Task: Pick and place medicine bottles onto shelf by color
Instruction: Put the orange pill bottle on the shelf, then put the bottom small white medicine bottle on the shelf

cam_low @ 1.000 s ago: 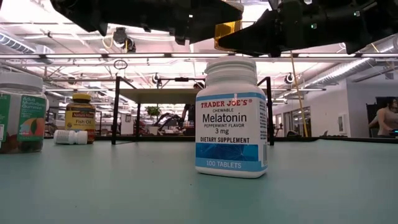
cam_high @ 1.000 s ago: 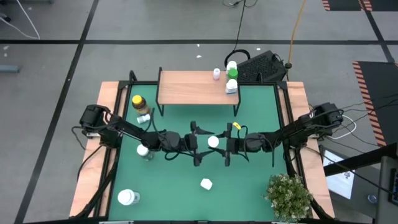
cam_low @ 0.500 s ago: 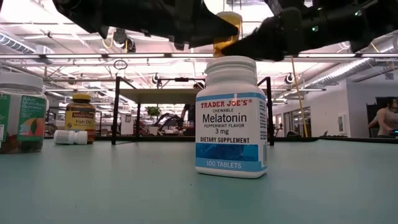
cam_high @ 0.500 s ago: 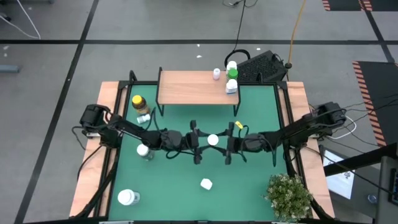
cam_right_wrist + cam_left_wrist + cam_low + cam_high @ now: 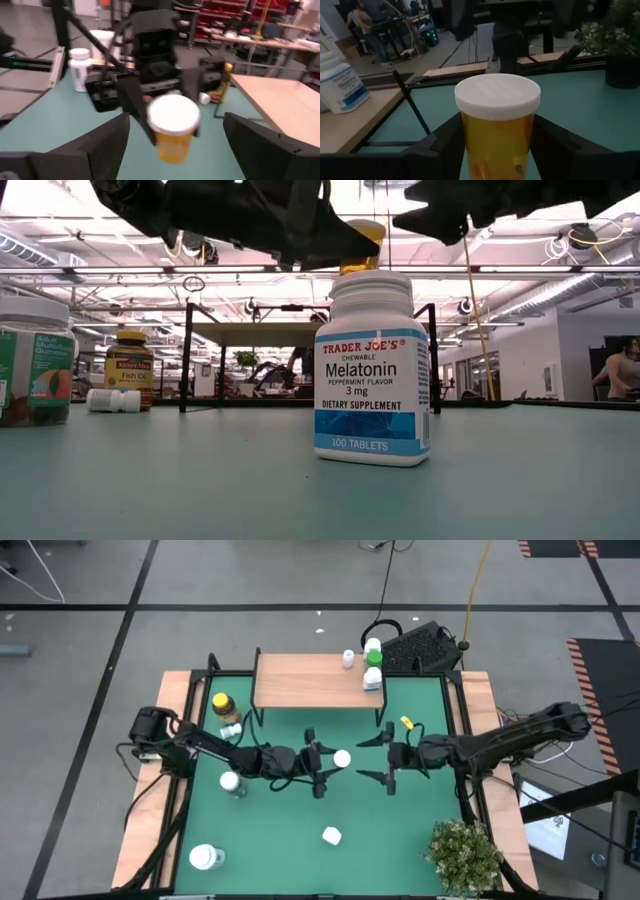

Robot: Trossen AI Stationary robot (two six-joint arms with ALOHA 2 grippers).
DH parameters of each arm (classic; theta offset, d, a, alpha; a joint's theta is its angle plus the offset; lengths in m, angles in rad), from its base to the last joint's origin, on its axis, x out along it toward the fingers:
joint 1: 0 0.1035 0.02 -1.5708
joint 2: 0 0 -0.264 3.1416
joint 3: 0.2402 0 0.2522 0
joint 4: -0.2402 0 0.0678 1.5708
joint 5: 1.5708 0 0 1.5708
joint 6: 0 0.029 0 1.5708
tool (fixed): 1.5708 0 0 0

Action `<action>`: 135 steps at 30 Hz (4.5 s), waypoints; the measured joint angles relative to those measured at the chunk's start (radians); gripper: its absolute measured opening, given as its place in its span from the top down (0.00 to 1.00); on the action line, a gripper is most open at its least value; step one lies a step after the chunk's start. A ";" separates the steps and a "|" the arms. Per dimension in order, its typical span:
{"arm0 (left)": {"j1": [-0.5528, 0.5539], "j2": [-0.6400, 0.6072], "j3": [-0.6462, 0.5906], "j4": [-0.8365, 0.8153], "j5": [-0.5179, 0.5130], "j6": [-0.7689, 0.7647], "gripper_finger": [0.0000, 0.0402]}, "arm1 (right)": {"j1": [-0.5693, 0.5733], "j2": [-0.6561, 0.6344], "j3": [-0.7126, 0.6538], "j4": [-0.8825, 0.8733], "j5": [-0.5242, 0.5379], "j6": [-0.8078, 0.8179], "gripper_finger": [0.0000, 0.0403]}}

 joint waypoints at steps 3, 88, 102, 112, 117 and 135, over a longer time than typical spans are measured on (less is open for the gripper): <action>0.017 0.000 0.000 0.001 0.008 -0.019 0.52 | -0.025 0.047 0.014 0.022 -0.002 -0.016 0.21; 0.038 -0.198 -0.001 -0.499 -0.129 -0.304 0.02 | -0.672 0.451 0.643 -0.541 0.000 -0.030 0.48; 0.038 -0.198 -0.001 -0.499 -0.129 -0.304 0.02 | -0.680 0.454 0.643 -0.558 -0.074 -0.071 0.48; 0.038 -0.198 -0.001 -0.499 -0.128 -0.306 0.02 | -0.685 0.454 0.643 -0.570 -0.074 -0.071 0.48; 0.037 -0.198 -0.001 -0.499 -0.128 -0.306 0.02 | -0.685 0.454 0.643 -0.571 -0.074 -0.070 0.45; 0.038 -0.197 0.000 -0.508 -0.128 -0.305 0.02 | -0.655 0.398 0.642 -0.511 -0.069 -0.180 0.33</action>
